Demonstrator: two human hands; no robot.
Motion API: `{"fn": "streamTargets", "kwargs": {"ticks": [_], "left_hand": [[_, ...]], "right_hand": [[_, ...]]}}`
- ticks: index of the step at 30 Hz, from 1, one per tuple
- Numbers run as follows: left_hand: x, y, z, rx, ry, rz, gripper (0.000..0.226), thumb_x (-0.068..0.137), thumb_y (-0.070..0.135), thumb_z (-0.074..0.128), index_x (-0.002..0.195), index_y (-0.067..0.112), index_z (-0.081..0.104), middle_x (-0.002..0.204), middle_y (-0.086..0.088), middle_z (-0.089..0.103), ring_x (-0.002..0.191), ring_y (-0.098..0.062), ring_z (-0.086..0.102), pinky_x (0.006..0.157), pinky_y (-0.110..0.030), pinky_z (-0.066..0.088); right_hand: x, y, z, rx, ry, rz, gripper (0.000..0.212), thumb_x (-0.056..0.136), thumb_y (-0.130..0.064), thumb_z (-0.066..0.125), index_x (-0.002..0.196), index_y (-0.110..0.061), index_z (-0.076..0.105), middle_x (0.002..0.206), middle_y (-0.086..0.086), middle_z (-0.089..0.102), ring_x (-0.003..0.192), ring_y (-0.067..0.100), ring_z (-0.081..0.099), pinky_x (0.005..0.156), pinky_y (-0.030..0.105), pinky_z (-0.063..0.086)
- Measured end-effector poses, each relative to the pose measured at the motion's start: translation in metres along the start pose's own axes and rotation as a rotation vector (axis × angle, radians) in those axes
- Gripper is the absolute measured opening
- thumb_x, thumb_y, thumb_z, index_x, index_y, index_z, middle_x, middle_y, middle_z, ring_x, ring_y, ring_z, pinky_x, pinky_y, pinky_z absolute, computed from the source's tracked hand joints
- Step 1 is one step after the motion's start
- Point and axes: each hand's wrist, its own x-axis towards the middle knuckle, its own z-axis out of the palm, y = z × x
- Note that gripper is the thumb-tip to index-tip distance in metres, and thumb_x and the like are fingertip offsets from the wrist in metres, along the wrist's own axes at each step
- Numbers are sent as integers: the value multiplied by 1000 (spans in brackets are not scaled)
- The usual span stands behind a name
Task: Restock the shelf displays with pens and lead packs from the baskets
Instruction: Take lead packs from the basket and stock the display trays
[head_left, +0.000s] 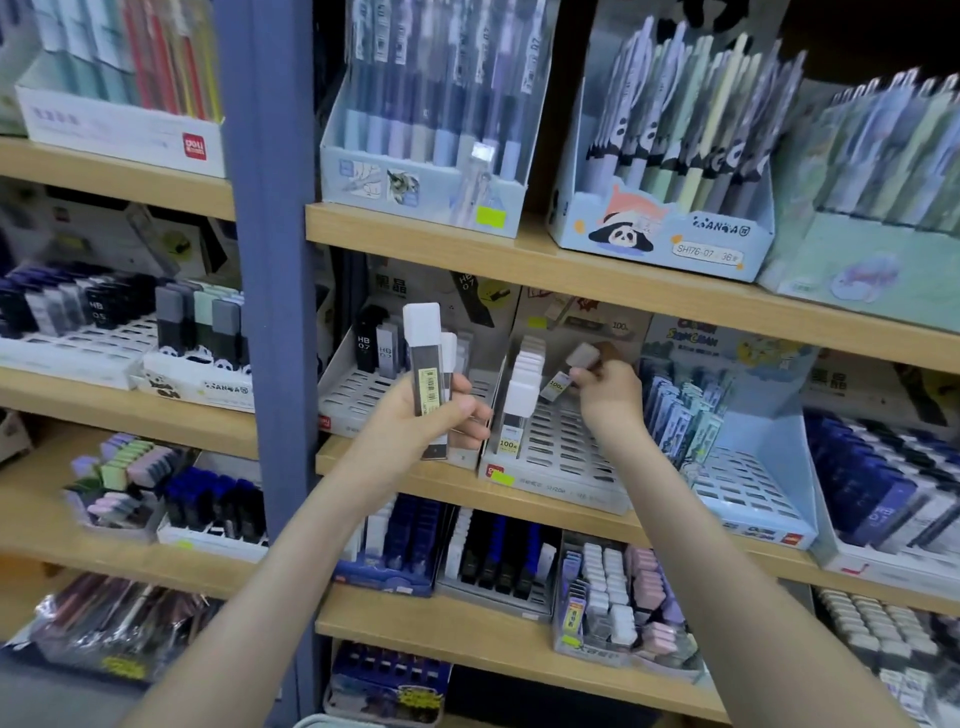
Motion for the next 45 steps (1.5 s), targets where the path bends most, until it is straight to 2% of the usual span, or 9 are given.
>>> {"fn": "streamTargets", "kwargs": {"ticks": [9, 13, 15, 18, 23, 32, 38, 42, 45], "left_hand": [[2, -8, -1, -10, -4, -6, 10, 93, 2, 54, 99, 9, 56, 82, -5, 73, 71, -16, 68, 67, -27, 56], [1, -9, 4, -10, -26, 1, 9, 93, 2, 54, 99, 8, 56, 82, -6, 73, 73, -17, 68, 68, -27, 56], [2, -9, 6, -14, -29, 6, 9, 93, 2, 54, 100, 8, 56, 83, -7, 72, 73, -18, 68, 68, -27, 56], [3, -8, 8, -18, -35, 12, 9, 93, 2, 54, 100, 7, 56, 82, -7, 72, 73, -18, 68, 67, -27, 55], [4, -9, 9, -15, -47, 20, 9, 94, 1, 53, 101, 6, 55, 82, -7, 72, 72, -18, 67, 67, -27, 55], [5, -7, 10, 14, -107, 4, 9, 89, 9, 57, 98, 10, 56, 76, -2, 69, 63, -13, 62, 60, -25, 52], [1, -7, 18, 66, -182, -55, 12, 93, 21, 51, 88, 11, 51, 60, 5, 52, 49, -8, 45, 51, -19, 40], [-5, -4, 21, -57, -211, -180, 36, 91, 43, 41, 99, 10, 52, 65, 1, 49, 53, -11, 43, 54, -24, 38], [-9, 2, 24, -81, -271, -223, 32, 98, 35, 31, 104, 11, 52, 69, 1, 53, 57, -12, 47, 58, -26, 40]], "right_hand": [[4, -5, -3, -89, -66, -157, 31, 96, 0, 39, 124, -12, 47, 108, 13, 61, 96, 31, 60, 75, 36, 47], [1, -2, -3, -128, -37, -249, 38, 97, 2, 42, 132, -13, 43, 98, 6, 57, 89, 20, 56, 69, 28, 39], [-2, -1, -2, -169, 3, -314, 40, 96, 1, 46, 132, -16, 44, 111, 9, 57, 89, 17, 52, 73, 26, 38], [-2, 1, 0, -232, 74, -389, 43, 92, 2, 51, 131, -17, 47, 133, 14, 43, 109, 30, 50, 84, 29, 40], [2, 0, -3, -272, 112, -480, 43, 88, 8, 47, 123, -12, 57, 138, 13, 39, 136, 34, 24, 107, 39, 34], [-3, -7, -11, -437, -79, -381, 50, 91, 7, 34, 129, -16, 54, 118, 15, 55, 96, 30, 52, 77, 30, 41], [-5, -2, -14, -530, -120, -434, 56, 88, 8, 36, 136, -18, 50, 141, 9, 41, 132, 35, 32, 111, 45, 31], [-26, -8, -20, -292, 6, -411, 23, 101, -18, 40, 113, -7, 55, 106, 9, 51, 116, 29, 43, 94, 39, 39], [-63, -28, -32, 98, -23, -465, 14, 95, -33, 53, 97, -19, 55, 89, -6, 53, 88, 12, 52, 73, 28, 40]]}}
